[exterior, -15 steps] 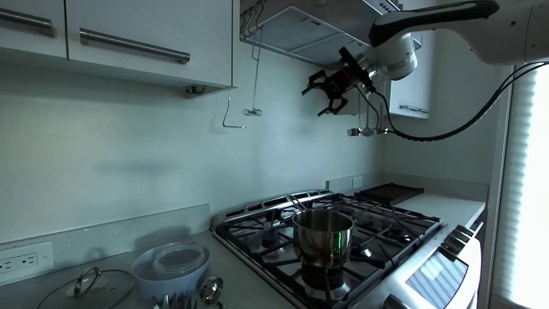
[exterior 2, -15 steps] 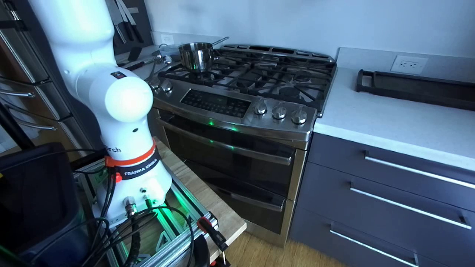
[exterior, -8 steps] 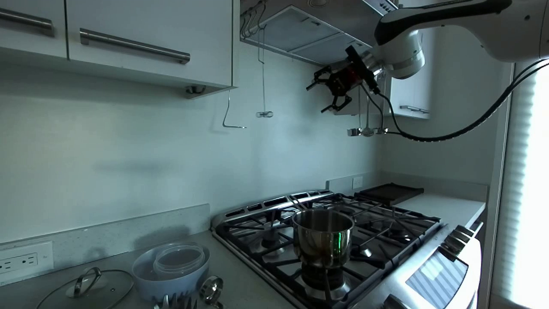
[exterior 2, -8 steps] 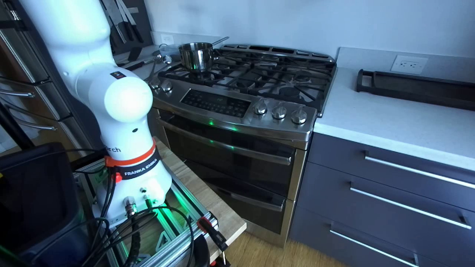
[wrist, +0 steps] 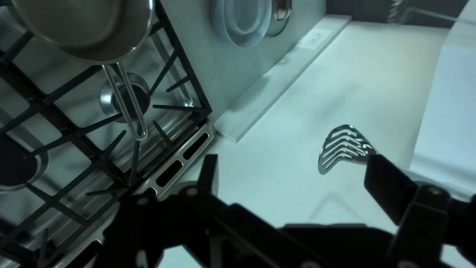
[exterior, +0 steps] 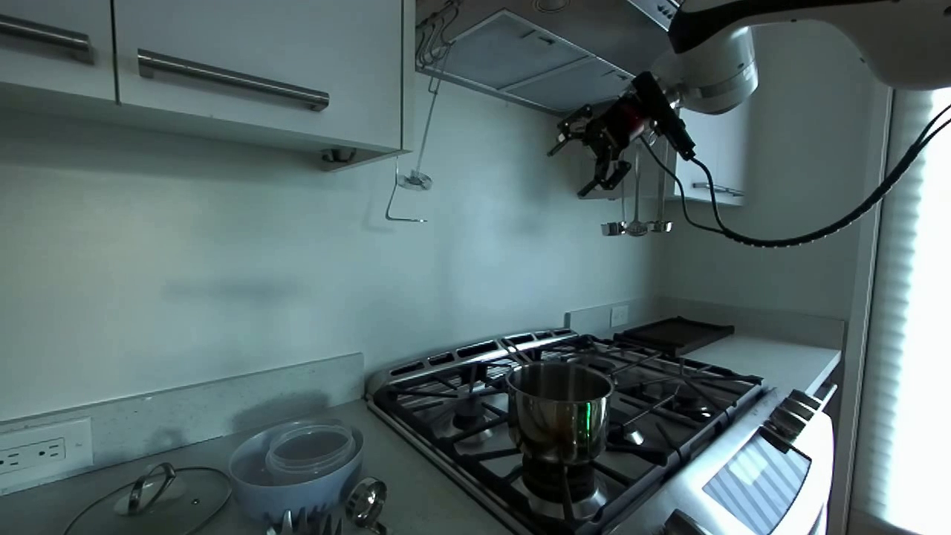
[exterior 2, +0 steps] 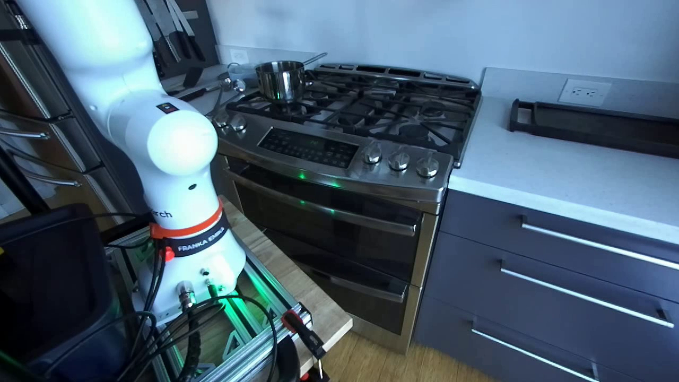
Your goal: Pick up the frother and hang it on the hanger from the kitchen hood
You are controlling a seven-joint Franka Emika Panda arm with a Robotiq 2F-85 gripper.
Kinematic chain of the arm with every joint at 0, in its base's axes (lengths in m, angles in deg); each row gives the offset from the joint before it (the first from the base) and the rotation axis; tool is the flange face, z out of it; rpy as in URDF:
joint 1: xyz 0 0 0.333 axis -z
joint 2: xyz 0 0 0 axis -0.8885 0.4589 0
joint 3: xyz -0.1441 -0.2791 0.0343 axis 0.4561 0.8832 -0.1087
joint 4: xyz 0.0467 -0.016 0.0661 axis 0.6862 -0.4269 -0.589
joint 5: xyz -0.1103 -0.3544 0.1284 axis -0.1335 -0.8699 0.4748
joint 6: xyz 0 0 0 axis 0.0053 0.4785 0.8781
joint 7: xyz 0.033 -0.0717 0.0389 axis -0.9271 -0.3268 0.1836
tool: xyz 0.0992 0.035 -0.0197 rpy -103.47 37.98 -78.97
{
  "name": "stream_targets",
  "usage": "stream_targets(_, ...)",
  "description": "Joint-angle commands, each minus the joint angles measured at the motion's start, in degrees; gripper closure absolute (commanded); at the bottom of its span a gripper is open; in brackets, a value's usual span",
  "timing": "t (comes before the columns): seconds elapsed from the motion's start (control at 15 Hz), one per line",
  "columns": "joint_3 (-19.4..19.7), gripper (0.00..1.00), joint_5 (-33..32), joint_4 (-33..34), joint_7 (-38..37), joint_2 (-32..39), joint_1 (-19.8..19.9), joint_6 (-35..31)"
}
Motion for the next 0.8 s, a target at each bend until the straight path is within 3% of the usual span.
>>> stream_targets(0.0,0.1,0.0,-4.0,-3.1,9.8,-2.7,0.5,2.7)
stream_targets(0.73,1.5,0.0,-0.9,-14.8,45.3,-12.3,-1.1,-12.3)
